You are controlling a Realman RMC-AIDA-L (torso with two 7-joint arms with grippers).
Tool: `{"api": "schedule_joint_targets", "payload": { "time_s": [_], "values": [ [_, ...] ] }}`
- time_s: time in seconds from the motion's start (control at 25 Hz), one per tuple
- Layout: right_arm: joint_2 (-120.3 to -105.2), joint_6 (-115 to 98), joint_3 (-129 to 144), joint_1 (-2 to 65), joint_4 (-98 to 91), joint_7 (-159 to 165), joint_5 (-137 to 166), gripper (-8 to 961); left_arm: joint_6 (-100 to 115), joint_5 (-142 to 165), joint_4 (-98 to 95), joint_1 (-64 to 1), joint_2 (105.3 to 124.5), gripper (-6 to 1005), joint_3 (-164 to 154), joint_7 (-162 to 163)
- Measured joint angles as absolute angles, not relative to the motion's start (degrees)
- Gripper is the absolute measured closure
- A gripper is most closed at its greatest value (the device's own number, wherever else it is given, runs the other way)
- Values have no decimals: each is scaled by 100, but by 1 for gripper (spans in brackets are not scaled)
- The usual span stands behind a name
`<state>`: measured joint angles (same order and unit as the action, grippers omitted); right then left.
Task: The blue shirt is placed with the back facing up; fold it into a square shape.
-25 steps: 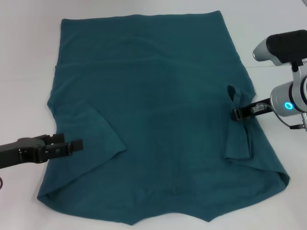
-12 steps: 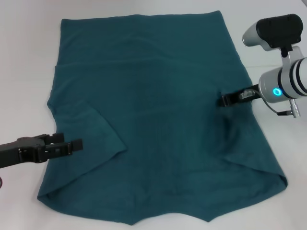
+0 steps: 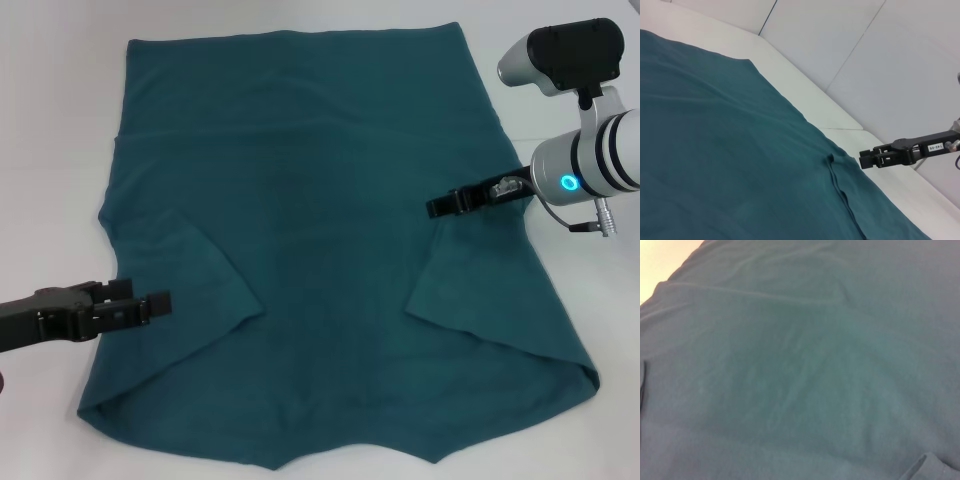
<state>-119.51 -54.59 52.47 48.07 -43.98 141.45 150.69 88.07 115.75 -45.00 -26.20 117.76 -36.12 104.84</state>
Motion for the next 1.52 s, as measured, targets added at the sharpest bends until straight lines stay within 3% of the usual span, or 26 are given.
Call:
{"api": "schedule_joint_targets", "payload": {
  "time_s": [0.44,0.92,1.52],
  "values": [
    [-11831,-6695,5145,4472,-5112,13390,14729,210,8822,11898,-4907,-2482,11731,68,-3382,10745],
    [-11859,-8688,5191,4247,-6217,12357,14583,218,9489,13634,-6449,-2352,11804,68,-3369,13824],
    [-11898,-8868,5341,4206,-6365,12170,14590,217,9271,14389,-6349,-2502,12052,69,-3560,14509]
  ]
}}
